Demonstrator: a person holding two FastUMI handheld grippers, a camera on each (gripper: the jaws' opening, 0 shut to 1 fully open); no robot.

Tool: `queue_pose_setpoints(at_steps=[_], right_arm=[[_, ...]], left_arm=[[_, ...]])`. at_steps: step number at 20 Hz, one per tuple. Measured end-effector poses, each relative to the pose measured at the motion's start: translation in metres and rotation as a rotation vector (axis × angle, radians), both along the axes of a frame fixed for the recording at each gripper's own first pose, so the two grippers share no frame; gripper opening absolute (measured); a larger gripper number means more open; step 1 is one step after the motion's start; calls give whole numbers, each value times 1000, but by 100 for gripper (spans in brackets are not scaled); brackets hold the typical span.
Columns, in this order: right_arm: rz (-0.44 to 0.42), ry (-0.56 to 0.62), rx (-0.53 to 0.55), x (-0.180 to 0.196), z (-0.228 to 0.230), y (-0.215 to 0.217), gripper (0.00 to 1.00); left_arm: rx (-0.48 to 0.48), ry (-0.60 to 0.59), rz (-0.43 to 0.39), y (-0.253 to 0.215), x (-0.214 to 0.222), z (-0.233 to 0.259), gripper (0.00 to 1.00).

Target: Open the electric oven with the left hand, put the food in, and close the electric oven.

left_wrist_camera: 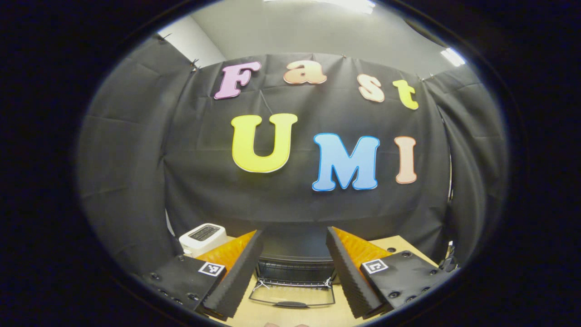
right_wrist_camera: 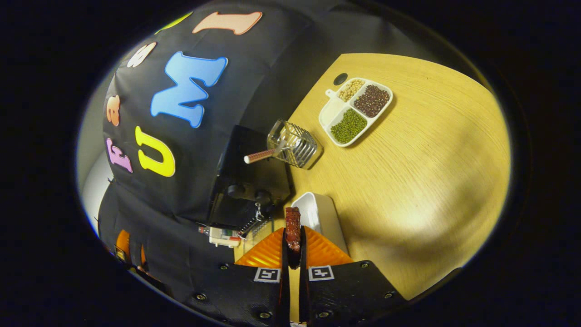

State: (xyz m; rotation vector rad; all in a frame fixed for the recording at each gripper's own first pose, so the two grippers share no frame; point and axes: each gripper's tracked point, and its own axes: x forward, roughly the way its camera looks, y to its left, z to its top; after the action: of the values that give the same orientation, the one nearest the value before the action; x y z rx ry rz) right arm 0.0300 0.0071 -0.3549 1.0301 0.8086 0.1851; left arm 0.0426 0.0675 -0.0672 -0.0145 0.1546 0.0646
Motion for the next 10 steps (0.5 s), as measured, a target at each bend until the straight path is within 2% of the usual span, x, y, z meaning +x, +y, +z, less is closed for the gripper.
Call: queue_pose_setpoints(at_steps=[3,5,7,10], right_arm=[[1,-73,50,-1,42,20,8],[19,-122,70,-2,66,40,8],[39,-161,91,0,83,67,8],[69,-197,107,10,93,106,8]], left_arm=[[-30,2,-32,18,4,-5,99],[-4,-17,-43,33,6,-2,98],[20,-36,-74,40,7,0,94],[26,-41,-96,57,8,1,98]])
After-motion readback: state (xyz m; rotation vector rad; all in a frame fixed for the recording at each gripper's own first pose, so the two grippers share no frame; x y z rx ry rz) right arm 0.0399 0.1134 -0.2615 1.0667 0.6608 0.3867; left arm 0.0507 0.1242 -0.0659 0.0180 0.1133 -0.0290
